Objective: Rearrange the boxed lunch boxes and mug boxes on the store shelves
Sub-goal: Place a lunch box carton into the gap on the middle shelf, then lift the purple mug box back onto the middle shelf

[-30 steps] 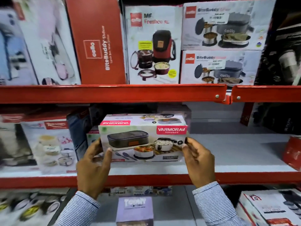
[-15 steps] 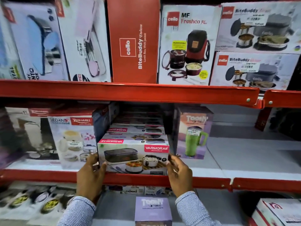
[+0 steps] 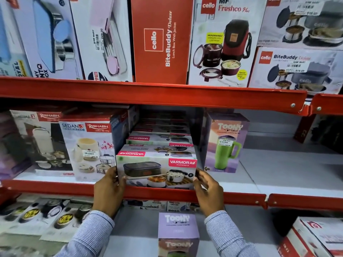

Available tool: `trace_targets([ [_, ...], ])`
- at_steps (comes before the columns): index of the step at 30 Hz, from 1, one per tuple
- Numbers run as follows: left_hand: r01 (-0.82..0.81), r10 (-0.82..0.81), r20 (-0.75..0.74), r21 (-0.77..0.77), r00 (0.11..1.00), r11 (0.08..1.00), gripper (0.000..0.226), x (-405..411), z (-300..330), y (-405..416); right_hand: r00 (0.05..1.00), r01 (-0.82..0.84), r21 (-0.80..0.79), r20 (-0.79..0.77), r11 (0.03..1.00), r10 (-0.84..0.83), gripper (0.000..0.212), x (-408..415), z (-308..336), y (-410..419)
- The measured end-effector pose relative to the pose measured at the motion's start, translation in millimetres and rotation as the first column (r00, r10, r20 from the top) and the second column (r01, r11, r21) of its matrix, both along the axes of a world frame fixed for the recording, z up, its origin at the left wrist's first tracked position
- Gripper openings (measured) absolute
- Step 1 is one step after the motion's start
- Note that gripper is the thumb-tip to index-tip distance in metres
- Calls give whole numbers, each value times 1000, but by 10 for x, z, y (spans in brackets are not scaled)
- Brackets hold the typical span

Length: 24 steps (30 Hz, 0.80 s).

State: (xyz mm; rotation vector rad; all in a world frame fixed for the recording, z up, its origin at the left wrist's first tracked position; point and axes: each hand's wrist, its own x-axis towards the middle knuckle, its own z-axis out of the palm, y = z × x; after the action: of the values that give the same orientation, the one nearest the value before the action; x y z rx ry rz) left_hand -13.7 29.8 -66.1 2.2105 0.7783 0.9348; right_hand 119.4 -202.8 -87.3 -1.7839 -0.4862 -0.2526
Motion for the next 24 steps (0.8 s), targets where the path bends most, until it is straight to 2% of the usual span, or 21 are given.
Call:
trace_targets([
  [5, -48, 47, 45, 12, 998, 999, 42, -71, -104, 32, 1000, -15, 91, 8, 996, 14, 33, -82, -113, -176],
  [8, -44, 50, 120, -50, 992, 998, 53, -223, -320, -1, 994, 92, 156, 42, 983, -99, 22, -211, -376, -438],
  [10, -35, 42, 156, -47, 987, 998, 54, -360, -514, -124, 987, 157, 117, 2, 981, -159, 17, -265, -664, -616],
  [12, -44, 51, 154, -51, 987, 998, 55, -465, -778, -311, 985, 134, 10, -108, 991, -132, 31, -268, -1009, -751],
  [14, 12, 8, 117, -167, 993, 986, 56, -504, -1146, -510, 965, 32, -120, -253, 992, -61, 50, -253, -1362, -823],
  [16, 103, -121, -26, -360, 992, 927, 61, -459, -1521, -685, 924, -70, -202, -383, 977, -13, 51, -243, -1671, -832],
  [18, 163, -289, -185, -502, 939, 850, 76, -348, -1846, -792, 888, -169, -255, -459, 952, 34, 52, -243, -1874, -774],
  [21, 197, -427, -269, -599, 863, 776, 90, -140, -2092, -884, 839, -279, -293, -537, 914, 84, 57, -251, -1932, -632],
  [24, 220, -454, -251, -616, 855, 756, 74, -9, -2158, -943, 835, -308, -291, -539, 906, 111, 50, -288, -1844, -553],
])
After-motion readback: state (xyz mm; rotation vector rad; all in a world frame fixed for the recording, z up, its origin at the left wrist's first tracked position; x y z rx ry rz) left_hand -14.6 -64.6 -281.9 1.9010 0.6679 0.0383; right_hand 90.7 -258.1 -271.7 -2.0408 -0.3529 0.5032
